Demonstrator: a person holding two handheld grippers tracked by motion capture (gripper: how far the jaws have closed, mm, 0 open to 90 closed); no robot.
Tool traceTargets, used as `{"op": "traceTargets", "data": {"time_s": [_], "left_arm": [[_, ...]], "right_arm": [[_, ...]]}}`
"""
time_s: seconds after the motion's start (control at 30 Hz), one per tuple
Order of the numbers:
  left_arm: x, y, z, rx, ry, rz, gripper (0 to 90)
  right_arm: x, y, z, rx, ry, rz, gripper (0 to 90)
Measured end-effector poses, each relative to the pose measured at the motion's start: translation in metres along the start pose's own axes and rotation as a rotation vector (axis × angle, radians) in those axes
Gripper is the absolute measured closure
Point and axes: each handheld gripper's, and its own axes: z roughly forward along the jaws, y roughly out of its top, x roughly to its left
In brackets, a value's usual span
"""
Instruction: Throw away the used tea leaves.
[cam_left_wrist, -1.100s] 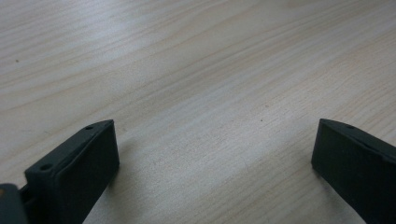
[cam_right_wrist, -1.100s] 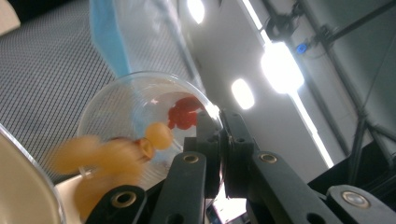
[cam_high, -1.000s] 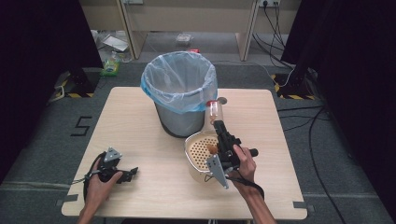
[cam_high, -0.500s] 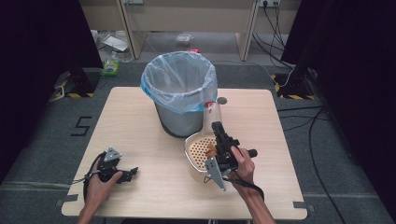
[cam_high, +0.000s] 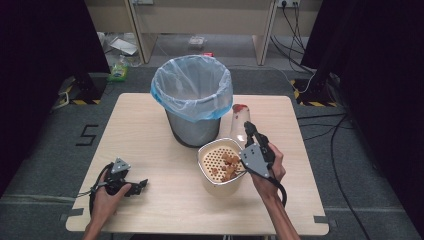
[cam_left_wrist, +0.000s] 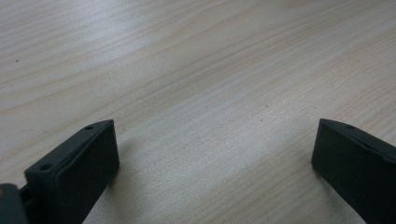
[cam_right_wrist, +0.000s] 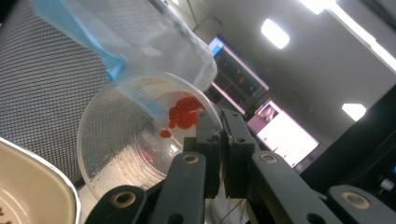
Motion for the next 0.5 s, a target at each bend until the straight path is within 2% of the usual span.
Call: {"op": "traceTargets", "data": {"time_s": [0.03, 0.1, 0.13, 0.17, 0.23, 0.37, 0.4, 0.43, 0.5], "left_arm": [[0.000, 0.000, 0.000, 0.000, 0.000, 0.000, 0.0], [0.000, 0.000, 0.000, 0.000, 0.000, 0.000, 0.0], [0.000, 0.000, 0.000, 0.000, 0.000, 0.000, 0.0], [0.000, 0.000, 0.000, 0.000, 0.000, 0.000, 0.0], [0.000, 0.000, 0.000, 0.000, 0.000, 0.000, 0.0], [0.000, 0.000, 0.000, 0.000, 0.000, -0.001, 0.0], [0.000, 0.000, 0.000, 0.000, -0.001, -0.001, 0.0], [0.000, 0.000, 0.000, 0.000, 0.000, -0.001, 0.0], [0.000, 0.000, 0.000, 0.000, 0.000, -0.001, 0.0]], "right_arm": [[0.000, 0.000, 0.000, 0.000, 0.000, 0.000, 87.2], [-0.009, -0.002, 0.005, 0.028, 0.007, 0.060, 87.2], [-0.012, -0.003, 0.006, 0.032, 0.008, 0.074, 87.2], [-0.012, -0.003, 0.006, 0.032, 0.008, 0.074, 87.2], [-0.017, -0.004, 0.009, 0.041, 0.012, 0.112, 87.2], [-0.027, -0.004, 0.016, 0.053, 0.015, 0.149, 87.1], [-0.030, -0.004, 0.018, 0.064, 0.022, 0.168, 87.1], [-0.037, -0.004, 0.022, 0.076, 0.029, 0.209, 87.1], [-0.040, -0.004, 0.024, 0.082, 0.031, 0.218, 87.1]]}}
